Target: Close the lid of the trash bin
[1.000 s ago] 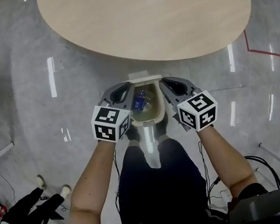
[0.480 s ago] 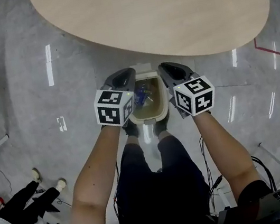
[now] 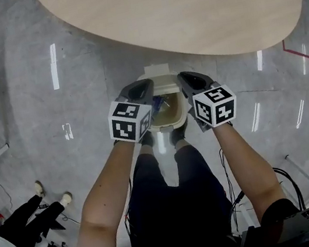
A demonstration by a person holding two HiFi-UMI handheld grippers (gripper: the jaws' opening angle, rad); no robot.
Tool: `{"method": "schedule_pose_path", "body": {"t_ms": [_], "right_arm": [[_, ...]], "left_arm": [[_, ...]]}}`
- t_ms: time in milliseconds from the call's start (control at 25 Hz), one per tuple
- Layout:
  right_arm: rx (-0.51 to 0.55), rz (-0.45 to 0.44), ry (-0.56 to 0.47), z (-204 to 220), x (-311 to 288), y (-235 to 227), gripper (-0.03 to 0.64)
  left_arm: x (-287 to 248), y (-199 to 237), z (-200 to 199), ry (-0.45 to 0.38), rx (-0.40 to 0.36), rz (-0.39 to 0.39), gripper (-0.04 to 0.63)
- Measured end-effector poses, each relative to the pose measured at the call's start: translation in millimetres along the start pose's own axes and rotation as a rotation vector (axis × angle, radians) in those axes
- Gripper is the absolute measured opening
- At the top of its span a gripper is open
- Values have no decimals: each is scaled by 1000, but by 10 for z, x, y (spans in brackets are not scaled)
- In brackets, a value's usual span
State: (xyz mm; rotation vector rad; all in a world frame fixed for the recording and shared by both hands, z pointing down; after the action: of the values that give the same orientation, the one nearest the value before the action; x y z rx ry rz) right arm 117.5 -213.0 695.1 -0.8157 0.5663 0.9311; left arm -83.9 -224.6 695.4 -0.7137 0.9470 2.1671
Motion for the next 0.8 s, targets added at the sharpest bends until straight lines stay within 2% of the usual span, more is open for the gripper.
{"method": "schedule_pose_path", "body": {"t_ms": [80,280,560,680,800], "right_arm": [[-8,4,29,187,54,33,12],[-60,-2,102,768,91,122,12],[-63,-7,199,1515,-28,193,11],[-69,-11,223,1788,-125,169,12],[-73,-9,246,1994,-230,130,11]], "left_arm": [[32,-67,173,33,1,11,2],[35,-222,740,110,61,20,2],[-117,-314,1488,216,64,39,2],[-238,-305,1769,240,64,26,2],[-362,-313,1975,255,30,0,1]]}}
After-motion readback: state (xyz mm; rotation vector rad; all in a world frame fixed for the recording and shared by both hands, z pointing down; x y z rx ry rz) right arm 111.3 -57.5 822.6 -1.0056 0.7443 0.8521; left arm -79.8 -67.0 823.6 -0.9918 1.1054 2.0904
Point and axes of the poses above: the fingertips, and each gripper's own axes: x backward along the fingers, y to its left, z out of its underside, the point moved 10 cm from there along x, backward along the fingers, and after that the axes turned 3 degrees about y, right-handed, at the moved point
